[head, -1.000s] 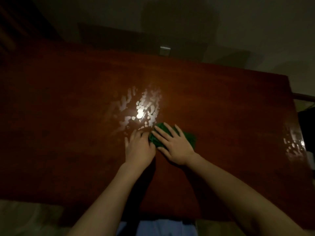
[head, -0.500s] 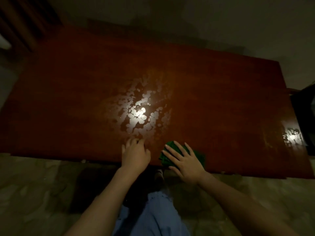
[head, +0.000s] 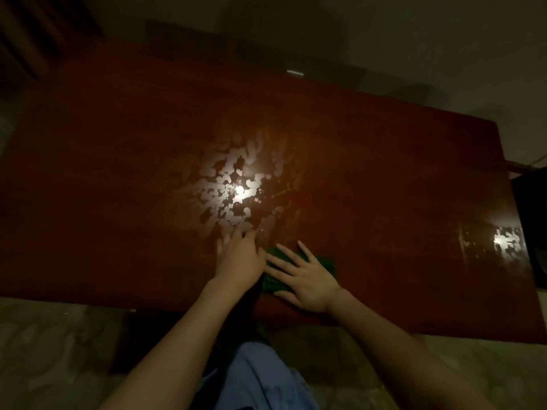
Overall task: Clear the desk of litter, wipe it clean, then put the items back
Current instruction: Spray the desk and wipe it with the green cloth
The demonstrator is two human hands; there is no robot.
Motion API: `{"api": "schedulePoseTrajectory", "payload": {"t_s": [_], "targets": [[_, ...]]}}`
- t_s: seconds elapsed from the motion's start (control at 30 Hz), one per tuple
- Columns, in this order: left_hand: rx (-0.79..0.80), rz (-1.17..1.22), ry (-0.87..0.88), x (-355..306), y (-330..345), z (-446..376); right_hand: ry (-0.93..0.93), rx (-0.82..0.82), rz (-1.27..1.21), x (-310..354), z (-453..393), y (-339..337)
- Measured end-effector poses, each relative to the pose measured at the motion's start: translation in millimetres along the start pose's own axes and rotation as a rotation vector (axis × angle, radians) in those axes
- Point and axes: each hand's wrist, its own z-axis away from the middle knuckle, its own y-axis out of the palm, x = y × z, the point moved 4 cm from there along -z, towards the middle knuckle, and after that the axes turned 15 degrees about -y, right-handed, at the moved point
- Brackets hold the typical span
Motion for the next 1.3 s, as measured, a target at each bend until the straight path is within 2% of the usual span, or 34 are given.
{"api": "schedulePoseTrajectory", "payload": {"t_s": [0.13, 0.33, 0.7, 0.87, 1.07, 1.17, 1.3], "targets": [[-0.011, 0.005, -0.023, -21.6, -18.7, -33.7, 0.188, -0.055, -0.060, -67.8, -17.1, -18.7], [-0.010, 0.019, -0.019, -61.0, -44.6, -81.1, 0.233, -0.099, -0.066, -156.0, -42.2, -39.9], [-0.180, 0.052, -0.022, -118.0, -83.3, -171.3, 0.245, -0.164, -0.047, -307.7, -90.1, -83.4], [-0.185, -0.008, -0.029, -114.0, -70.9, -179.3, 0.267, -0.194, -0.046, -353.3, -109.0, -96.1], [-0.162, -0.076, -0.099, -117.1, -60.9, -182.9, 0.398, -0.220, -0.056, -401.6, -141.2, -114.8], [-0.164, -0.071, -0.096, -114.2, -63.2, -183.8, 0.445, -0.237, -0.059, -410.8, -166.5, -124.2], [-0.164, -0.087, -0.058, -113.2, -68.6, -180.8, 0.405, -0.229, -0.057, -401.7, -187.0, -128.8]]}}
